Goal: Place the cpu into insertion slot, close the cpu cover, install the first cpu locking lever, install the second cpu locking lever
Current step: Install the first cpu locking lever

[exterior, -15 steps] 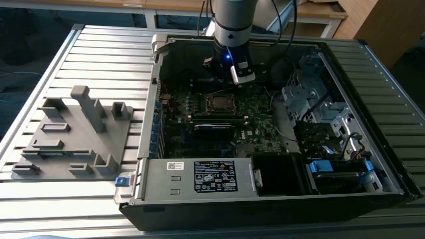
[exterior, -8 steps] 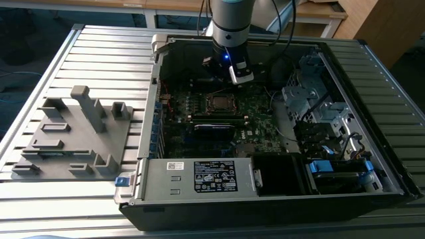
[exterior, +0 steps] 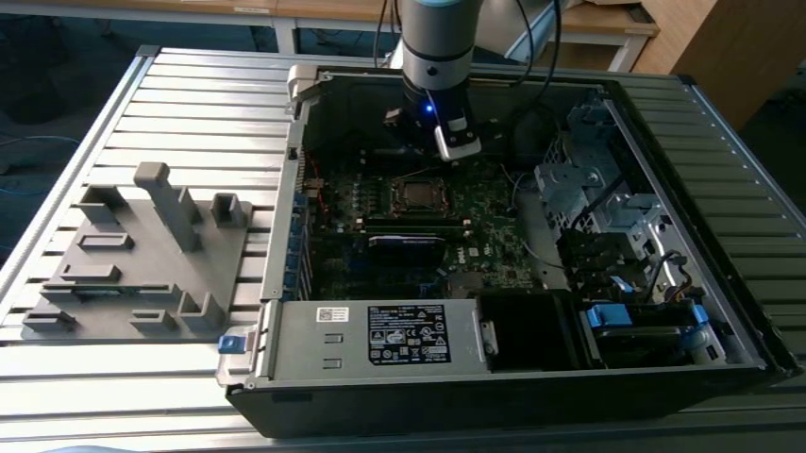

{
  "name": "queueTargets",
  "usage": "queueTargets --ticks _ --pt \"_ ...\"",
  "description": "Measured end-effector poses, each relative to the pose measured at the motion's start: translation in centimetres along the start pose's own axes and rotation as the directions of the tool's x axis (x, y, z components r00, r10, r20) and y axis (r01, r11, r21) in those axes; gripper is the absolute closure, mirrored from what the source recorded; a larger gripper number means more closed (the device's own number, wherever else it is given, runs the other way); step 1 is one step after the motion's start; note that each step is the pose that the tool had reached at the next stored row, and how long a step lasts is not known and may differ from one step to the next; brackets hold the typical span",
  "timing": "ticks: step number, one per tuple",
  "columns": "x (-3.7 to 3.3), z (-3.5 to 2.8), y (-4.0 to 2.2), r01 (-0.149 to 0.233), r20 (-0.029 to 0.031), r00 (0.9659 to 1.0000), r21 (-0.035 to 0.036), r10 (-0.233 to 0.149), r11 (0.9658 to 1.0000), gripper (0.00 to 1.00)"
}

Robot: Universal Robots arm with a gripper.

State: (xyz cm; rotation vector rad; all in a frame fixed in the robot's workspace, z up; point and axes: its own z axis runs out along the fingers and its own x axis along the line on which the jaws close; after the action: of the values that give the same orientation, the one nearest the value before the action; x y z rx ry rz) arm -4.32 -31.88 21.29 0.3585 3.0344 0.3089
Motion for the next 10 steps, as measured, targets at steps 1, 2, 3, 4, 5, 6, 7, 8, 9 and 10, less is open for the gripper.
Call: queueTargets --ticks 1,2,3,4,5,6,7,8,9,10 --pt "-0.01 -0.01 -0.05 0.000 0.0005 1.0000 -0.0002 0.000 1.0000 0.90" --pt "-0.03 -0.03 -0.12 0.000 0.0012 1.0000 -0.0003 0.000 1.0000 0.90" --pt "-0.04 -0.04 -0.19 0.000 0.0019 1.0000 -0.0004 0.000 1.0000 0.90" --pt "-0.06 -0.06 -0.27 0.000 0.0026 1.0000 -0.0006 0.000 1.0000 0.90" --pt "-0.07 -0.07 -0.33 0.001 0.0034 1.0000 -0.0006 -0.001 1.0000 0.90" --pt "-0.06 -0.07 -0.38 0.001 0.0052 1.0000 -0.0012 -0.001 1.0000 0.90" --pt "-0.05 -0.07 -0.40 0.001 0.0077 1.0000 -0.0019 -0.001 1.0000 0.90" --pt "0.00 -0.08 -0.42 0.002 0.0104 0.9999 -0.0030 -0.002 1.0000 0.90" --pt "0.02 -0.07 -0.42 0.002 0.0120 0.9999 -0.0038 -0.002 1.0000 0.90" --pt "0.02 -0.07 -0.42 0.002 0.0122 0.9999 -0.0039 -0.002 1.0000 0.90"
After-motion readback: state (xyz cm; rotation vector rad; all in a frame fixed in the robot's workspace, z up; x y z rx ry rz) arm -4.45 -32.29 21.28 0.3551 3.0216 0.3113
